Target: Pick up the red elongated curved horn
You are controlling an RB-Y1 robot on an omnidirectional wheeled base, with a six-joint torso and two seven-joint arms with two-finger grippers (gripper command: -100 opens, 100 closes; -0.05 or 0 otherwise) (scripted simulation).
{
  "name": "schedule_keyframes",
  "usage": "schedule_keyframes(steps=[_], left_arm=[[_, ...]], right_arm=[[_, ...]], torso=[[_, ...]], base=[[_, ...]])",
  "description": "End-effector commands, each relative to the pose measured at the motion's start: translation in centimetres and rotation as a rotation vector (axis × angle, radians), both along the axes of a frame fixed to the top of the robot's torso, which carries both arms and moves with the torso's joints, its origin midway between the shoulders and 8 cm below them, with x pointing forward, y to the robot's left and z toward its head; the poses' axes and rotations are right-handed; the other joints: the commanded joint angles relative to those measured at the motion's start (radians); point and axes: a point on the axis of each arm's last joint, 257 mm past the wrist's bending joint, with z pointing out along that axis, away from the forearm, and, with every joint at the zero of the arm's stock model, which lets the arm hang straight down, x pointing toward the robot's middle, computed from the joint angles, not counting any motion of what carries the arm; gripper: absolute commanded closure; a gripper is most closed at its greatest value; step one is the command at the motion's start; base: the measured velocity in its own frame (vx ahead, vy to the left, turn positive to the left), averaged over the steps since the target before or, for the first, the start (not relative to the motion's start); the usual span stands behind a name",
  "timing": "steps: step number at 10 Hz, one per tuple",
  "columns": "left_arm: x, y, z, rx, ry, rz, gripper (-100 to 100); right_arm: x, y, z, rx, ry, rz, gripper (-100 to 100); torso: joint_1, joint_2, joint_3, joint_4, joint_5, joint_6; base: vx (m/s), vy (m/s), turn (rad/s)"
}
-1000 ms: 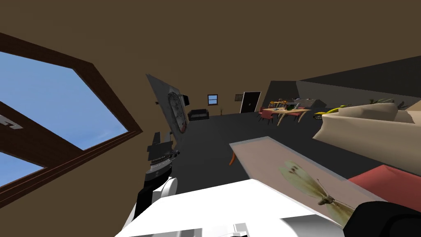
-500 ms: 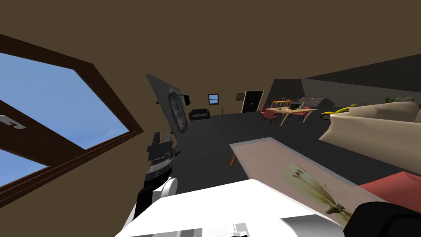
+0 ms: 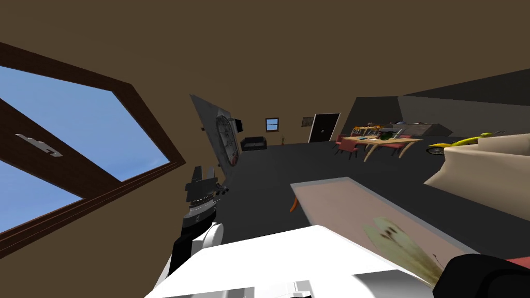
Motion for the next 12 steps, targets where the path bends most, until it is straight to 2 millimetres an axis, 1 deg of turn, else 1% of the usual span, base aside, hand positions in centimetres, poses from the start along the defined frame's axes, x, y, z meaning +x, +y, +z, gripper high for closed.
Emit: schedule_keyframes(steps=[1, 2, 4, 5, 6, 8, 9, 10, 12], left_arm=[[0.0, 0.0, 0.0, 0.0, 0.0, 0.0, 0], [0.0, 0.0, 0.0, 0.0, 0.0, 0.0, 0], [0.0, 0.0, 0.0, 0.0, 0.0, 0.0, 0], [0.0, 0.0, 0.0, 0.0, 0.0, 0.0, 0], [0.0, 0.0, 0.0, 0.0, 0.0, 0.0, 0], [0.0, 0.0, 0.0, 0.0, 0.0, 0.0, 0], [0.0, 0.0, 0.0, 0.0, 0.0, 0.0, 0], [0.0, 0.0, 0.0, 0.0, 0.0, 0.0, 0], [0.0, 0.0, 0.0, 0.0, 0.0, 0.0, 0]], right_arm=[[-1.5, 1.2, -0.3, 0.024, 0.035, 0.02, -100], [-1.5, 1.2, -0.3, 0.024, 0.035, 0.02, -100], [-3.8, 3.7, -0.7, 0.071, 0.08, 0.046, -100], [-3.8, 3.7, -0.7, 0.071, 0.08, 0.046, -100], [-5.3, 5.9, -1.1, 0.111, 0.108, 0.061, -100], [-5.1, 5.5, -0.9, 0.104, 0.104, 0.058, -100], [-5.2, 5.6, -1.0, 0.106, 0.105, 0.059, 0], [-4.8, 6.1, -1.7, 0.106, 0.105, 0.052, -100], [-4.4, 6.7, -2.5, 0.108, 0.105, 0.045, -100]], torso=[[0.0, 0.0, 0.0, 0.0, 0.0, 0.0], [0.0, 0.0, 0.0, 0.0, 0.0, 0.0], [0.0, 0.0, 0.0, 0.0, 0.0, 0.0], [-0.002, 0.001, 0.0, 0.0, 0.0, 0.0], [-0.001, 0.001, 0.001, 0.0, 0.0, 0.0], [-0.001, 0.001, 0.001, 0.0, 0.0, 0.0], [0.001, 0.001, 0.001, 0.0, 0.0, 0.0], [0.003, 0.001, 0.001, 0.0, 0.001, 0.0], [0.002, 0.003, 0.002, 0.001, 0.0, 0.0]], base=[[0.012, -0.048, 0.097], [0.012, -0.049, 0.048], [0.012, -0.074, 0.089], [0.001, -0.081, 0.052], [-0.009, -0.092, 0.085], [0.009, -0.056, 0.028], [0.001, -0.007, 0.001], [-0.024, -0.024, 0.044], [-0.048, -0.038, 0.043]])
